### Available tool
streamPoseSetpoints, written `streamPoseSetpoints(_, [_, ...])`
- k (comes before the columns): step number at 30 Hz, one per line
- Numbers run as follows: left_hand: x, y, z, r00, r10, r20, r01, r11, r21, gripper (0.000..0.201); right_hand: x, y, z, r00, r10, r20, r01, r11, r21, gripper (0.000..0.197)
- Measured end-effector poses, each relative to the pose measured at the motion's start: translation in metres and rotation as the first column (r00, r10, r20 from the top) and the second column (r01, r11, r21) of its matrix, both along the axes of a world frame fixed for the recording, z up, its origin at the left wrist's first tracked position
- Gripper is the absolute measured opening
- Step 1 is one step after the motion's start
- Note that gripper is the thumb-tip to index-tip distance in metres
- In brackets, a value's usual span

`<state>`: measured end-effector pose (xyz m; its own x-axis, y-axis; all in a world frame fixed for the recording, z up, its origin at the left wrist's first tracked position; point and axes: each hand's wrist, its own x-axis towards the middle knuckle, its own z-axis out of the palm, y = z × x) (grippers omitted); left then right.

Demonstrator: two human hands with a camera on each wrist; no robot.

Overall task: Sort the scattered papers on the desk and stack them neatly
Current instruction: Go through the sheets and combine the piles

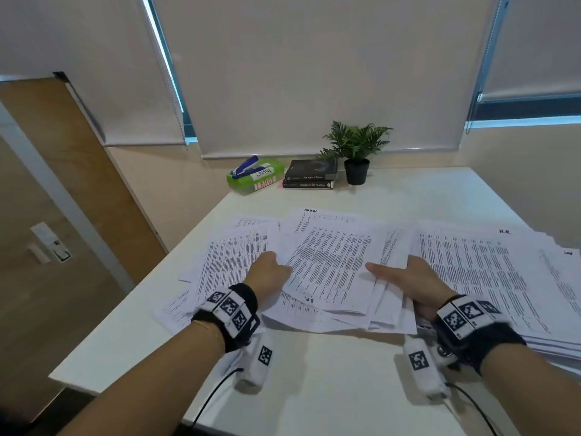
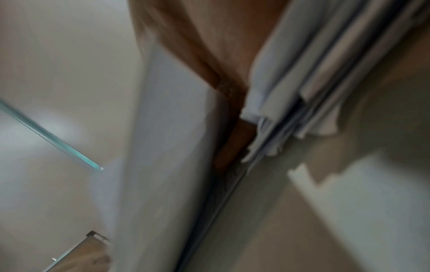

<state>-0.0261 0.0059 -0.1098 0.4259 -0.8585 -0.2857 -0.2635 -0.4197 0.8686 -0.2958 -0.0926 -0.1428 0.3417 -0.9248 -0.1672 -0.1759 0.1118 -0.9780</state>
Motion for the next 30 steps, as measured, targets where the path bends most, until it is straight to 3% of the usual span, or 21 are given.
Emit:
streamPoseSetpoints(2, [-0.007, -0.006, -0.002, 0.999, -0.042, 0.017, 0.041, 0.998, 0.040, 0.066, 0.001, 0.002, 0.002, 1.000, 0.006, 0.000, -0.006, 0.999, -0.037, 0.045])
streamPoseSetpoints(6, [-0.011, -0.005, 0.004, 0.981, -0.177, 0.073, 0.173, 0.983, 0.067, 0.072, 0.001, -0.001, 0.002, 0.998, -0.002, -0.058, -0.005, 0.992, -0.130, 0.034])
streamPoseSetpoints(9, [0.003, 0.002, 0.007, 0.942, -0.150, 0.301, 0.138, 0.989, 0.060, 0.055, -0.001, -0.001, 0.009, 0.998, -0.033, -0.060, 0.026, 0.994, -0.106, 0.035])
streamPoseSetpoints(11, [0.025, 0.009, 0.009, 0.892, -0.108, 0.438, 0.072, 0.993, 0.098, 0.056, -0.005, 0.000, 0.020, 0.998, -0.050, -0.049, 0.044, 0.992, -0.119, 0.036])
streamPoseSetpoints(13, [0.054, 0.015, 0.010, 0.852, -0.047, 0.521, -0.060, 0.981, 0.187, 0.074, -0.014, 0.003, 0.036, 0.995, -0.091, 0.030, 0.094, 0.991, -0.093, 0.040])
streamPoseSetpoints(16, [0.092, 0.022, 0.012, 0.785, -0.012, 0.620, -0.258, 0.903, 0.343, 0.108, -0.035, 0.008, 0.061, 0.982, -0.097, 0.163, 0.106, 0.993, -0.046, 0.042])
streamPoseSetpoints(20, [0.123, 0.026, 0.003, 0.778, 0.000, 0.629, -0.318, 0.863, 0.394, 0.133, -0.081, -0.003, 0.077, 0.971, -0.193, 0.144, 0.206, 0.975, -0.084, 0.048])
streamPoseSetpoints(22, [0.120, 0.030, -0.001, 0.780, 0.024, 0.625, -0.312, 0.881, 0.356, 0.125, -0.106, -0.012, 0.069, 0.970, -0.234, 0.069, 0.239, 0.967, -0.088, 0.048])
streamPoseSetpoints(24, [0.114, 0.030, -0.001, 0.791, 0.068, 0.608, -0.305, 0.905, 0.296, 0.088, -0.129, -0.018, 0.058, 0.961, -0.272, -0.048, 0.269, 0.961, -0.060, 0.048])
streamPoseSetpoints(26, [0.110, 0.030, 0.004, 0.801, 0.070, 0.595, -0.300, 0.906, 0.297, 0.064, -0.156, -0.034, 0.037, 0.933, -0.296, -0.207, 0.290, 0.955, -0.058, 0.066])
streamPoseSetpoints(28, [0.109, 0.031, 0.010, 0.798, 0.028, 0.602, -0.299, 0.886, 0.355, 0.065, -0.185, -0.061, 0.009, 0.895, -0.283, -0.346, 0.269, 0.959, -0.088, 0.076])
streamPoseSetpoints(30, [0.111, 0.033, 0.015, 0.810, 0.018, 0.586, -0.306, 0.866, 0.395, 0.067, -0.187, -0.048, 0.020, 0.842, -0.277, -0.463, 0.262, 0.960, -0.097, 0.083])
